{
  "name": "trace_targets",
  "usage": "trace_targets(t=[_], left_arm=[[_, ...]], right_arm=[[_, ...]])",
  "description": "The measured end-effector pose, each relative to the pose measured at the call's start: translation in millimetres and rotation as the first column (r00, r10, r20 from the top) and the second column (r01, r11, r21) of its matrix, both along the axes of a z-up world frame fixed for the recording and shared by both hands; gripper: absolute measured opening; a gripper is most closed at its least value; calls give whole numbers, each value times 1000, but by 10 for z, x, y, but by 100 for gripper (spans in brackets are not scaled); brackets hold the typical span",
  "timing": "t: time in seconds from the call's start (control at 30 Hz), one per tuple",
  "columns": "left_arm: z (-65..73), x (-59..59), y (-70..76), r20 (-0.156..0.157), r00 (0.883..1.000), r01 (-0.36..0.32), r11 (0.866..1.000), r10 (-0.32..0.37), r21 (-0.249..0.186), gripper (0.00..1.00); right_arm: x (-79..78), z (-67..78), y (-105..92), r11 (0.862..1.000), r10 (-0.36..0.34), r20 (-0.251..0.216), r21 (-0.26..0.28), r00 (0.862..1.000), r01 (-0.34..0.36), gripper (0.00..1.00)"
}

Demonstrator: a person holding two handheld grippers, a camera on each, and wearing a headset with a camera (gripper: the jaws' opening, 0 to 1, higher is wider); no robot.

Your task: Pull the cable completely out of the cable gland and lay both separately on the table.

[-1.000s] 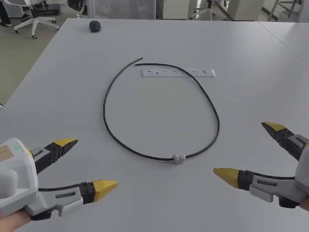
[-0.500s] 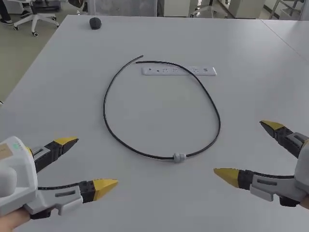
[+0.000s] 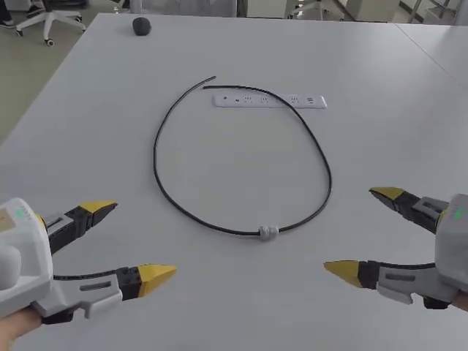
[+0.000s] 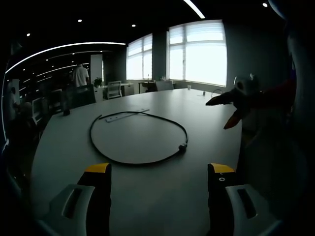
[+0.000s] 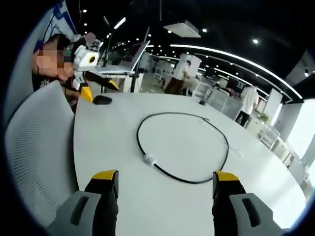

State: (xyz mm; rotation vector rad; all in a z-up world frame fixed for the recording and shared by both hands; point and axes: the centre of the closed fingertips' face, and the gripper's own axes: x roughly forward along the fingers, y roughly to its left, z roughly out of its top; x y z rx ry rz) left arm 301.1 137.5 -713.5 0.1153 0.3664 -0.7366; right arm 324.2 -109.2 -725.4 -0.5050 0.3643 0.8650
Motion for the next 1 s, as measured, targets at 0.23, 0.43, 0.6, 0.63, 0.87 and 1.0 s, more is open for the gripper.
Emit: trace_targets(t=[0.23,0.43,0.6,0.63,0.87,1.0], left_arm=[[-1,16,-27,-2,1000,7,1000,-7,-1,81],[16,33,-58,1,1000,18,1000,-18,1,79],[-4,27,-105,-6,999,32,999,-32,1,79],[-5,24,-113,-7,999,33,999,-33,2,79],[-19,42,-124,-8,999,38,999,-38,0,79],[-27,64,-115,-5,999,36,999,-36,3,79]], right_arm=[[58,-97,14,996,62,-29,-60,998,-64,67],[159,-214,89,983,139,-80,-112,987,-147,53],[252,-300,184,965,197,-123,-152,973,-214,41],[268,-310,199,962,204,-128,-157,971,-223,40],[317,-405,299,944,248,-179,-177,952,-279,34],[318,-467,341,934,267,-197,-188,943,-304,33]])
